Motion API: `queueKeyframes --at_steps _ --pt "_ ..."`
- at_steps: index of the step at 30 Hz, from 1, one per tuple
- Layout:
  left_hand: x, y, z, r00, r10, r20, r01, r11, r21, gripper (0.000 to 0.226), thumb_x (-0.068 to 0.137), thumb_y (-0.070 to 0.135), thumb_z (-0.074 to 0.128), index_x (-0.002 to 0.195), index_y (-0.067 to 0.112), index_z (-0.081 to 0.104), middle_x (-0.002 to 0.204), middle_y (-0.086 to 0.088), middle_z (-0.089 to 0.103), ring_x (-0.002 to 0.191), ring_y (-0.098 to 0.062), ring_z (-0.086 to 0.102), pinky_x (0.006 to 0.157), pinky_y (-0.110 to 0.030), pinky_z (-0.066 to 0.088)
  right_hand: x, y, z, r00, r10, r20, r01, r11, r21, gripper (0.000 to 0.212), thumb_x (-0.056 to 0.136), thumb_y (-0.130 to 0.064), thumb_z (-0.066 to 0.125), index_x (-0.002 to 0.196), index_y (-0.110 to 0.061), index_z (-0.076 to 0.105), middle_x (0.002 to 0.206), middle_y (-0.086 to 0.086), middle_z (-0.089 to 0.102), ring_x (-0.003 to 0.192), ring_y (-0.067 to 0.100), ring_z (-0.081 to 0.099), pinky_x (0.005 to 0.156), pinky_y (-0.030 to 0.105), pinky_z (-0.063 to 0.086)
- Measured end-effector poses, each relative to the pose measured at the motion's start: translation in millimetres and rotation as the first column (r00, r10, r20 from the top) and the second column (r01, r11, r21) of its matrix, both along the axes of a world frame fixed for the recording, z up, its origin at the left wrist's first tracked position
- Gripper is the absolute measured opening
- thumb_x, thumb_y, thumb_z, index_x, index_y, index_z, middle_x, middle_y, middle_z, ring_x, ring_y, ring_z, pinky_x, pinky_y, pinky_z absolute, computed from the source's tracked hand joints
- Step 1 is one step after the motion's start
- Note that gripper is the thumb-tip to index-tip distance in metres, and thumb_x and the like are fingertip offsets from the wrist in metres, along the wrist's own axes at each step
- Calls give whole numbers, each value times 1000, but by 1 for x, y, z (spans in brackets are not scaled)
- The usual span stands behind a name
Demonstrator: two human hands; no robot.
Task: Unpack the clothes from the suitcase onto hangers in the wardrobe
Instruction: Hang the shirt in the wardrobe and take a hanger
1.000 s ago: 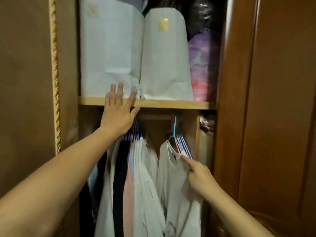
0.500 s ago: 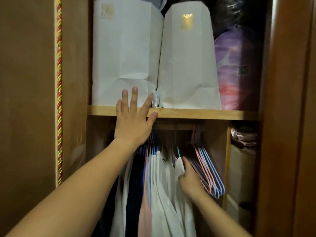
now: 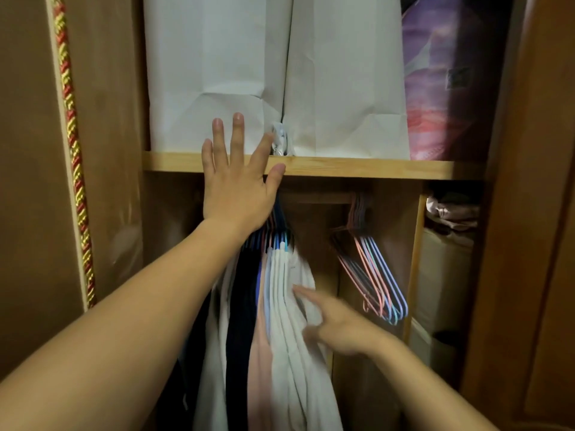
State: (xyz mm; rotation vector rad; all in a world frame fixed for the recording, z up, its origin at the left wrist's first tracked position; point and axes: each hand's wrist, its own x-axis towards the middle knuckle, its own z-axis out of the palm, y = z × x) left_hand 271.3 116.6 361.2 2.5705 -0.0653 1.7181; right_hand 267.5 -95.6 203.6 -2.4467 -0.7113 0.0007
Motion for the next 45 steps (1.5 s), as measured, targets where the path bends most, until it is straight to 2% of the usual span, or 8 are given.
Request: queueKeyframes --at_steps 2,4,10,30,34,39,42,45 --pt "0 -1 0 1000 10 8 -10 1000 5 61 105 60 15 161 35 11 169 -11 -10 153 -39 -15 124 -57 -3 8 -23 2 795 -290 533 394 915 -91 48 88 -11 61 135 -23 57 134 0 50 126 24 45 102 33 43" --pt "0 -2 0 1000 9 -1 -9 1000 4 62 105 60 15 161 35 11 169 -11 -10 153 -38 -15 124 -57 -3 13 -37 6 555 -350 754 688 703 -181 35 85 -10 61 119 -15 60 119 9 53 110 30 49 88 39 45" --pt "-4 -2 1 1000 21 -13 -21 1000 8 62 105 60 15 161 35 12 169 -11 -9 153 -38 -16 124 -56 -2 18 -58 15 571 -279 772 759 538 -367 32 99 -15 51 130 -8 54 117 9 64 102 26 63 77 35 52" --pt "-3 -3 0 1000 21 -14 -21 999 25 62 104 60 12 161 34 9 169 -12 -10 153 -39 -16 124 -56 -2 -13 -29 27 571 -375 730 642 758 -113 29 96 -16 56 125 -15 52 101 6 72 85 26 72 71 36 56" --pt "-9 -33 -22 999 -30 12 31 994 -104 62 107 48 24 162 30 5 169 -15 -6 154 -40 -11 124 -57 -1 -54 -51 -23 561 -418 714 626 779 -36 30 92 -21 64 120 -17 57 76 0 69 58 18 66 52 32 55" --pt "-37 -133 -173 831 -556 22 546 807 -224 58 96 17 52 152 16 41 162 -18 24 152 -37 18 124 -48 18 -166 -115 -139 582 -517 628 553 817 160 30 91 -30 54 114 -18 68 71 -1 69 59 18 67 50 29 49" --pt "-74 -172 -311 675 -717 -175 628 683 -374 56 88 16 53 142 3 49 146 -23 44 137 -41 42 116 -48 34 -270 -163 -211 650 -637 415 597 766 241 24 90 -16 66 114 -20 67 91 -5 74 76 7 70 70 13 48" --pt "-117 -219 -425 500 -694 -518 580 712 -395 56 83 16 59 138 5 52 135 -20 54 125 -40 50 108 -50 41 -370 -211 -254 570 -795 208 748 607 269 14 100 -32 53 107 -28 64 87 -13 70 73 2 65 66 15 48"
